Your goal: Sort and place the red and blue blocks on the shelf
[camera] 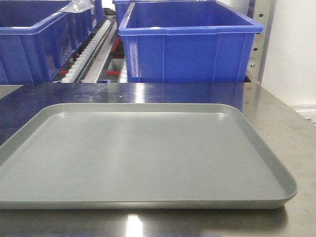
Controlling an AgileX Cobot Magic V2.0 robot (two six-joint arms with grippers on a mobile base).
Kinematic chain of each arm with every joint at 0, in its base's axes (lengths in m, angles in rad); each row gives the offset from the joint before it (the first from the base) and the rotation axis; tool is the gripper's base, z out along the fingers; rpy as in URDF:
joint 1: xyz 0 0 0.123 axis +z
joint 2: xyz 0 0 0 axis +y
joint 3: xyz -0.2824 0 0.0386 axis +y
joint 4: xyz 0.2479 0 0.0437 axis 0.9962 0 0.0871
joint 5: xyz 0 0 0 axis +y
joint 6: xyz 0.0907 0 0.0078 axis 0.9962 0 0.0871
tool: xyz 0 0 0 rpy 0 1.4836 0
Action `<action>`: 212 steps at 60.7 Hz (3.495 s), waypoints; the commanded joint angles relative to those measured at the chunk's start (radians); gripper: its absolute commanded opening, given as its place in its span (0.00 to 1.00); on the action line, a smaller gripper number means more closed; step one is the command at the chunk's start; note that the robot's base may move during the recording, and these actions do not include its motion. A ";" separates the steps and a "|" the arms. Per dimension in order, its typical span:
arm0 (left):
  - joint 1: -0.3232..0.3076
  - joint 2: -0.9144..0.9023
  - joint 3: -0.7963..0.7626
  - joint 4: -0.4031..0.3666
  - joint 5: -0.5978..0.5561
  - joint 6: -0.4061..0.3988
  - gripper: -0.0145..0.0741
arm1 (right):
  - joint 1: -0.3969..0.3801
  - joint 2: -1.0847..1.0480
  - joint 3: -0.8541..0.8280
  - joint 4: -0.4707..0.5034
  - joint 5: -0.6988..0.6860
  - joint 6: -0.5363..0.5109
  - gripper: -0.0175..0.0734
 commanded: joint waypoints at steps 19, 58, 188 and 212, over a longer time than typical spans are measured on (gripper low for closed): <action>0.033 -0.363 0.328 0.011 -0.152 -0.003 0.31 | -0.004 -0.002 -0.027 -0.003 -0.092 -0.009 0.25; 0.033 -0.437 0.415 0.104 -0.210 -0.003 0.31 | -0.004 -0.002 -0.027 -0.003 -0.092 -0.009 0.25; 0.031 -0.519 0.474 0.106 -0.193 -0.003 0.31 | -0.004 -0.002 -0.027 -0.003 -0.092 -0.009 0.25; 0.031 -0.519 0.474 0.106 -0.193 -0.003 0.31 | -0.004 -0.002 -0.027 -0.003 -0.092 -0.009 0.25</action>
